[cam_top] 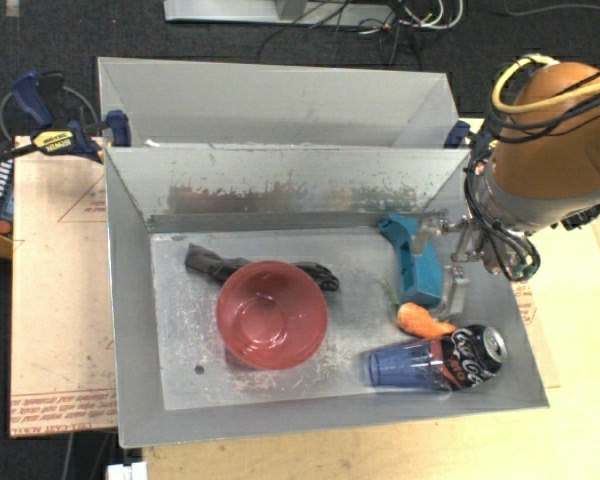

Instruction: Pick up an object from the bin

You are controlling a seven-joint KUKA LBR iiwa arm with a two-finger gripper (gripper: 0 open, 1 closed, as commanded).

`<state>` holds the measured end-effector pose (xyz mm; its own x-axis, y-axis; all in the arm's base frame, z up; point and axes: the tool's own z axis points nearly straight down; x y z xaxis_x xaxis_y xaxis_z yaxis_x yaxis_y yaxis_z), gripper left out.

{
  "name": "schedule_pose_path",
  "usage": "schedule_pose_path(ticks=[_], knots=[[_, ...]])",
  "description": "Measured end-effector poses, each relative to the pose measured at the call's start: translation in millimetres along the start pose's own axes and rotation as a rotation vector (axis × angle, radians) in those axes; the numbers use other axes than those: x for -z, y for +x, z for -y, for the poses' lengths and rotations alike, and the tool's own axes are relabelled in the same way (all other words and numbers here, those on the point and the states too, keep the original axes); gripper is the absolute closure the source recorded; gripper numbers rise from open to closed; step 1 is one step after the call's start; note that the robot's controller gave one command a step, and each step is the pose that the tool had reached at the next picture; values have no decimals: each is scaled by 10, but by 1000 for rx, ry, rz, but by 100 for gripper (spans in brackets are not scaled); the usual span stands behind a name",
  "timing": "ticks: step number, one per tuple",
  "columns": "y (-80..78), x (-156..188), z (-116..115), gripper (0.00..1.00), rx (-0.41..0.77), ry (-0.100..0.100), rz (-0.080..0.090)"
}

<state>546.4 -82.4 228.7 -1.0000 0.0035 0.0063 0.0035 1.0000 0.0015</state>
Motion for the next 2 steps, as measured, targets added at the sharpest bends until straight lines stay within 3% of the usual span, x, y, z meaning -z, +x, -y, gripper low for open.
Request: schedule_pose_path(ticks=[1,2], knots=[[-15,46,-6,0,4,1,8],[265,-1276,507,0,-78,-2,17]])
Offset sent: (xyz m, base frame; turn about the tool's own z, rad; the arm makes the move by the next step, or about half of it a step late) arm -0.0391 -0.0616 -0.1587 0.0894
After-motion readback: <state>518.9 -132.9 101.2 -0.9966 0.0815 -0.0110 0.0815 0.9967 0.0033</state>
